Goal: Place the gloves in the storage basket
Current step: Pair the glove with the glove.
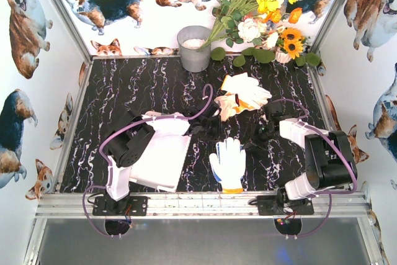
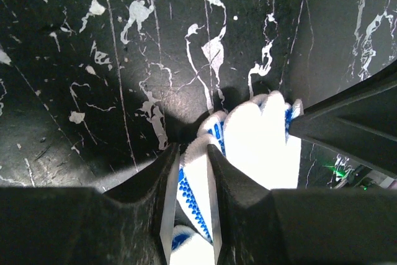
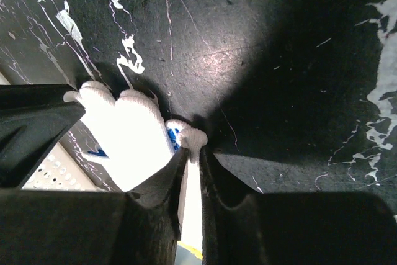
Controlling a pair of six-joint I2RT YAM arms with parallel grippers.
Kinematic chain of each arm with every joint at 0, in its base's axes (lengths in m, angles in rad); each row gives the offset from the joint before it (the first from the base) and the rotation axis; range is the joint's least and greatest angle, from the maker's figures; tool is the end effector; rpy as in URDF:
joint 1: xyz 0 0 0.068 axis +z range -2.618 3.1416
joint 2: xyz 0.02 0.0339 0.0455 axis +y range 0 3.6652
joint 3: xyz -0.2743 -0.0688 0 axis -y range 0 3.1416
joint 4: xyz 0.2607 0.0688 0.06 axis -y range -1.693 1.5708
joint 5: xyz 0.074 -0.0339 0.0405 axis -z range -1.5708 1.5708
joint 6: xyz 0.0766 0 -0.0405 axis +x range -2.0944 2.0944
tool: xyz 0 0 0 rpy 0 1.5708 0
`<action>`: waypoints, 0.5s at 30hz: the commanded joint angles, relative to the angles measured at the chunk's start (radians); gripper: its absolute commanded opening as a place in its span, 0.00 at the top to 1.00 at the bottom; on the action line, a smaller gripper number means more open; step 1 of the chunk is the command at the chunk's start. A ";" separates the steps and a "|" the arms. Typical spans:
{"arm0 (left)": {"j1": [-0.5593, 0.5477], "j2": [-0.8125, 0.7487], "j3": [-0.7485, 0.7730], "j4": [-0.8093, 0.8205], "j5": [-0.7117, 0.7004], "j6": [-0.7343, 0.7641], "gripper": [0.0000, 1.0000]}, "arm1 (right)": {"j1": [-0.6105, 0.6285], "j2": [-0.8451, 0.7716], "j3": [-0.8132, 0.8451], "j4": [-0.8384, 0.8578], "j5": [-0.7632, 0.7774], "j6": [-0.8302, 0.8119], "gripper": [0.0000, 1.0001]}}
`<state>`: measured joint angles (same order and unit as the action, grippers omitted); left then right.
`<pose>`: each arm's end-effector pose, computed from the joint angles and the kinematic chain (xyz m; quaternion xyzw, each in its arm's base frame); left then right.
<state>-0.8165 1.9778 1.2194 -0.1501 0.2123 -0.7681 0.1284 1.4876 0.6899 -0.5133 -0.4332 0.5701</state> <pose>0.2968 -0.3395 0.1122 0.0572 0.9392 -0.3005 0.1557 0.2528 0.0651 0.1034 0.1850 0.9510 0.2435 0.0459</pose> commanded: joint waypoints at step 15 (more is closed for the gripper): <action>0.005 -0.016 0.006 0.028 -0.016 0.036 1.00 | -0.001 -0.126 0.000 -0.042 -0.010 -0.033 0.94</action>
<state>-0.8165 1.9820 1.2194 -0.1364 0.2127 -0.7540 0.1287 1.3857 0.6899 -0.5549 -0.4370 0.5518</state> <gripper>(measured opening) 0.009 0.088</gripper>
